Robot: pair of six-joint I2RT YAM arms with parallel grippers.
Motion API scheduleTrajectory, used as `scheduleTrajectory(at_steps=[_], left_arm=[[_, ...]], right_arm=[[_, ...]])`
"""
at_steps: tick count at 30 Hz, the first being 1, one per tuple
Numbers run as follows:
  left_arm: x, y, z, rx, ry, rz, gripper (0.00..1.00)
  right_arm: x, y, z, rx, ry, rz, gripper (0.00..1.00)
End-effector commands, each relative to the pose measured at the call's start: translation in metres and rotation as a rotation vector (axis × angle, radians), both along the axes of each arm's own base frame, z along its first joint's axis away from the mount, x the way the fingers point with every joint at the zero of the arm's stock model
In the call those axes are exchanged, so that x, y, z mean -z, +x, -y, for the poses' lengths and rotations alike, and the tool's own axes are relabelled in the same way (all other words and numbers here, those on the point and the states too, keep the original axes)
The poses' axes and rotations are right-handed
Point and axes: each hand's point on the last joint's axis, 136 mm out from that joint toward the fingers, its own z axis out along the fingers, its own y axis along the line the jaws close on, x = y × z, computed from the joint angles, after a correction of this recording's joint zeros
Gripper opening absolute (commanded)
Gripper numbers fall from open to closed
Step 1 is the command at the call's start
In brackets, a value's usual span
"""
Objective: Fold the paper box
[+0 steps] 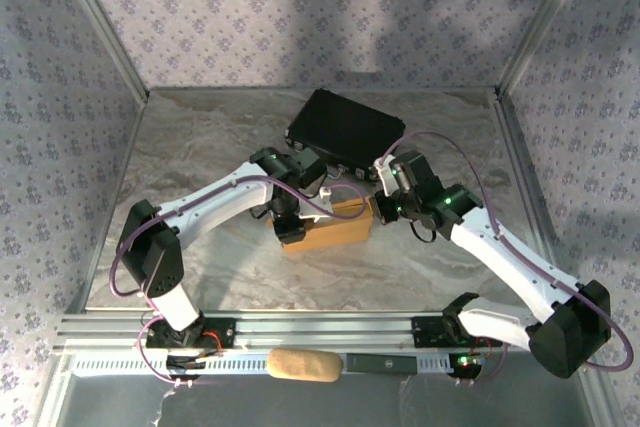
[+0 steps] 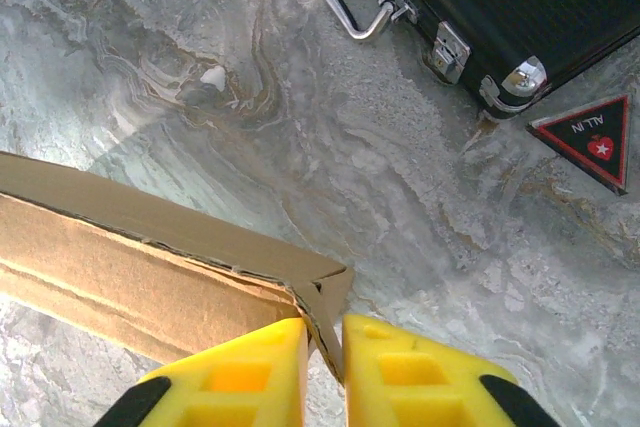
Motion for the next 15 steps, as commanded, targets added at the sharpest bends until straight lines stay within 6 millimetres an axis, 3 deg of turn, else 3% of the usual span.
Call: scheduleTrajectory(at_steps=[1,15], left_arm=[[0.01,-0.0039,-0.0055,0.006,0.05,-0.047,0.43],[0.0089,-0.0035,-0.0042,0.004,0.049,-0.041,0.43]], right_arm=[[0.0066,-0.0031,0.0022,0.012,-0.025,-0.017,0.15],[0.0062,-0.0031,-0.0035,0.028,-0.032,-0.015,0.07]])
